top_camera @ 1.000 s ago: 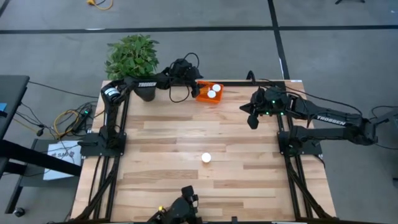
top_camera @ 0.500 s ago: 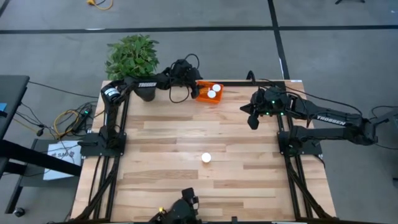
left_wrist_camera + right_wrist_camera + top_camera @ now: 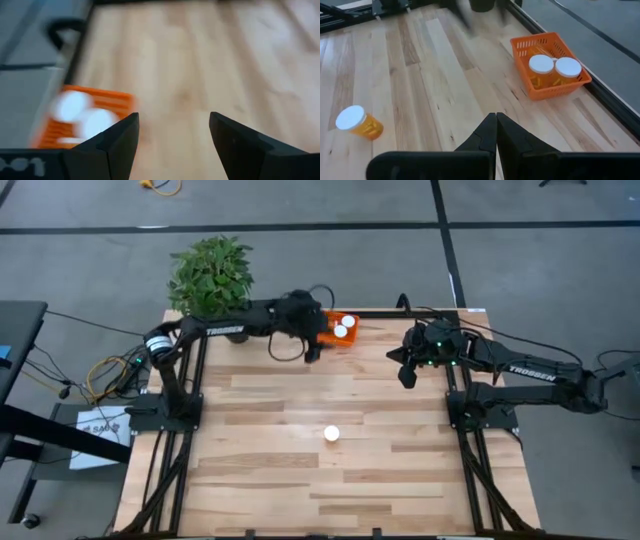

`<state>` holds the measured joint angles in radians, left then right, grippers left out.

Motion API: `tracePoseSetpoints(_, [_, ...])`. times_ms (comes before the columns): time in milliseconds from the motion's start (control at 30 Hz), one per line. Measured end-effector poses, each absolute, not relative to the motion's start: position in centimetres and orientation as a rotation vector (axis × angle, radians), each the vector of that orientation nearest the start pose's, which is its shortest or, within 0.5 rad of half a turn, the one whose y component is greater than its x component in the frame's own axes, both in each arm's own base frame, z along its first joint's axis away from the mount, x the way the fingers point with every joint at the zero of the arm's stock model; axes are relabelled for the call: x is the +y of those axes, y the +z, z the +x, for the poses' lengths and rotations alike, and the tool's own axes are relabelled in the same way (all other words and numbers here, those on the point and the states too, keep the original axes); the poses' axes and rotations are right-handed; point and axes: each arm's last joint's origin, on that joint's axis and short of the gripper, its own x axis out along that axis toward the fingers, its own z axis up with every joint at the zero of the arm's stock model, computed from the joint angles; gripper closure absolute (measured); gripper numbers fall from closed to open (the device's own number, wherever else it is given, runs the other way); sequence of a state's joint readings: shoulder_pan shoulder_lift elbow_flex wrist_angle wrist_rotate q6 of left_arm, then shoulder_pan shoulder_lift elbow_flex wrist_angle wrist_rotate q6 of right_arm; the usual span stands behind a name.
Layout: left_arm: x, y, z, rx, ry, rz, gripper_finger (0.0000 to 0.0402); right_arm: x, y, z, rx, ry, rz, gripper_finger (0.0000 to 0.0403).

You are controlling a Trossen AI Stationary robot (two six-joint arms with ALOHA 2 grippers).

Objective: Pick and place pill bottles into a basket
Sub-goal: Put the orange medicine bottle into the orange bin

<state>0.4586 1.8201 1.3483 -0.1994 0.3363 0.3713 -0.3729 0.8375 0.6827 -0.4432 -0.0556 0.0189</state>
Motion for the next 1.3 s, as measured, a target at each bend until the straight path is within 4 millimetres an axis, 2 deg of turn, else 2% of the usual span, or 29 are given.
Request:
tracePoseSetpoints(267, [10.3, 21.6, 37.6, 0.846, -0.181, 0.044, 0.0168, -5.8, 26.5, 16.4, 0.604, -0.293, 0.152, 0.0402])
tracePoseSetpoints(500, [6.1, 18.9, 37.7, 0.881, -0.188, 0.057, 0.0168, -4.6, 26.5, 16.7, 0.609, -0.232, 0.146, 0.0402])
tracePoseSetpoints(767, [3.8, 16.9, 36.9, 0.914, -0.228, -0.015, 0.0168, -4.1, 26.4, 16.8, 0.616, -0.208, 0.153, 0.0402])
tracePoseSetpoints(1000, [1.6, 13.9, 35.1, 0.956, -0.269, -0.079, 0.0168, -4.1, 26.2, 16.6, 0.646, -0.21, 0.159, 0.0402])
tracePoseSetpoints(1133, [0.3, 12.3, 34.2, 0.877, -0.273, -0.133, 0.0168, -4.1, 26.2, 16.6, 0.651, -0.21, 0.159, 0.0402])
tracePoseSetpoints(1300, [-0.1, 10.8, 32.8, 0.707, -0.282, -0.217, 0.0168, -4.0, 26.1, 16.5, 0.659, -0.21, 0.16, 0.0402])
